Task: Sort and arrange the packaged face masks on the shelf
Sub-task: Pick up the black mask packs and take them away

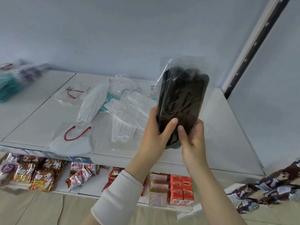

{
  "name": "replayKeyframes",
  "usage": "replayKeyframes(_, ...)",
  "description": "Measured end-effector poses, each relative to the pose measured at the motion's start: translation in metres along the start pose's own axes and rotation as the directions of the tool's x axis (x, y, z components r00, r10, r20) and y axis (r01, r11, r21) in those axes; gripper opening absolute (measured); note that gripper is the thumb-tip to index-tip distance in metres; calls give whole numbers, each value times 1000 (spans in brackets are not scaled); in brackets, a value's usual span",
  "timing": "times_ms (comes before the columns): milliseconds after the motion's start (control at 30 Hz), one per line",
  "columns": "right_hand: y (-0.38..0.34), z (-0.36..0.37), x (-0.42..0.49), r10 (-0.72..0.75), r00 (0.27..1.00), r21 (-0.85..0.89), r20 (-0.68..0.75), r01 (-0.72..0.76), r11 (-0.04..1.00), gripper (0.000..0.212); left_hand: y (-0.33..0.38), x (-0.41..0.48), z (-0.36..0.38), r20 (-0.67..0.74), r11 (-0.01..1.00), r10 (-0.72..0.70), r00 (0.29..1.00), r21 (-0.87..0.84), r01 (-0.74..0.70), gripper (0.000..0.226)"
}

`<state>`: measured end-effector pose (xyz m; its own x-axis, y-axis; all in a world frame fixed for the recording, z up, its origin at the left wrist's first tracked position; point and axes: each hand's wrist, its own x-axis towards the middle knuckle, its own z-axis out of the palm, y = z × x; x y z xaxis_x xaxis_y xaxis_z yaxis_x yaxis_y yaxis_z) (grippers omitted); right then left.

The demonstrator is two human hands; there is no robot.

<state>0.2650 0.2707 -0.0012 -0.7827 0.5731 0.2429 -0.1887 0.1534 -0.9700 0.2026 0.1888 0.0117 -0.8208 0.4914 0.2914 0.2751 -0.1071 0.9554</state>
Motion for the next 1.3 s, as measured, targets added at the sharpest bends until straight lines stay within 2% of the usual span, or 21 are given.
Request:
replayKeyframes(100, -18, 7, -7, -14, 999, -19, 49, 15, 1000, 43, 17, -10, -16, -71, 999, -8, 997, -46, 5, 22)
replayKeyframes(167, -24, 18, -16, 1, 990, -95, 139, 13, 995, 38, 26, -21, -34, -174, 995, -29, 984, -96, 12, 22)
replayKeyframes(300, -10, 55, -43, 99, 931, -167, 352, -42, 985, 28, 18, -52, -79, -387, 984, -147, 910, -153, 94, 27)
replayKeyframes(367, 4, 81, -60, 185, 873, -182, 452, -113, 977, 28, 3, -77, -102, -499, 968, -239, 833, -188, 165, 25)
replayKeyframes(467, 26, 119, -89, 291, 748, -179, 597, -230, 957, 37, -17, -120, -138, -653, 943, -333, 680, -252, 219, 24)
replayKeyframes(533, 38, 140, -113, 343, 632, -202, 695, -287, 936, 41, -26, -152, -163, -730, 917, -400, 554, -322, 237, 24)
replayKeyframes(600, 49, 161, -140, 392, 480, -268, 785, -307, 913, 35, -33, -187, -188, -781, 888, -460, 423, -403, 222, 18)
replayKeyframes(700, 64, 191, -181, 448, 324, -375, 833, -264, 889, 18, -45, -239, -219, -792, 840, -542, 282, -505, 197, 19)
replayKeyframes(833, 77, 241, -240, 476, 201, -449, 856, -167, 878, 15, -63, -311, -258, -787, 787, -612, 78, -597, 159, 34)
replayKeyframes(900, 84, 270, -269, 498, 148, -483, 855, -129, 866, 16, -71, -345, -281, -771, 764, -637, 5, -631, 134, 38)
replayKeyframes(1000, 91, 314, -311, 542, 82, -538, 836, -67, 840, 15, -81, -392, -318, -744, 737, -666, -52, -667, 110, 40)
replayKeyframes(1100, 93, 358, -348, 564, 38, -563, 825, -23, 826, 17, -86, -430, -362, -748, 740, -655, -104, -663, 114, 32)
replayKeyframes(1233, 92, 413, -381, 574, -38, -575, 818, -45, 817, 22, -92, -461, -415, -758, 759, -618, -208, -644, 97, 26)
replayKeyframes(1300, 93, 440, -386, 576, -59, -579, 815, -61, 813, 25, -97, -467, -440, -748, 750, -624, -226, -654, 97, 28)
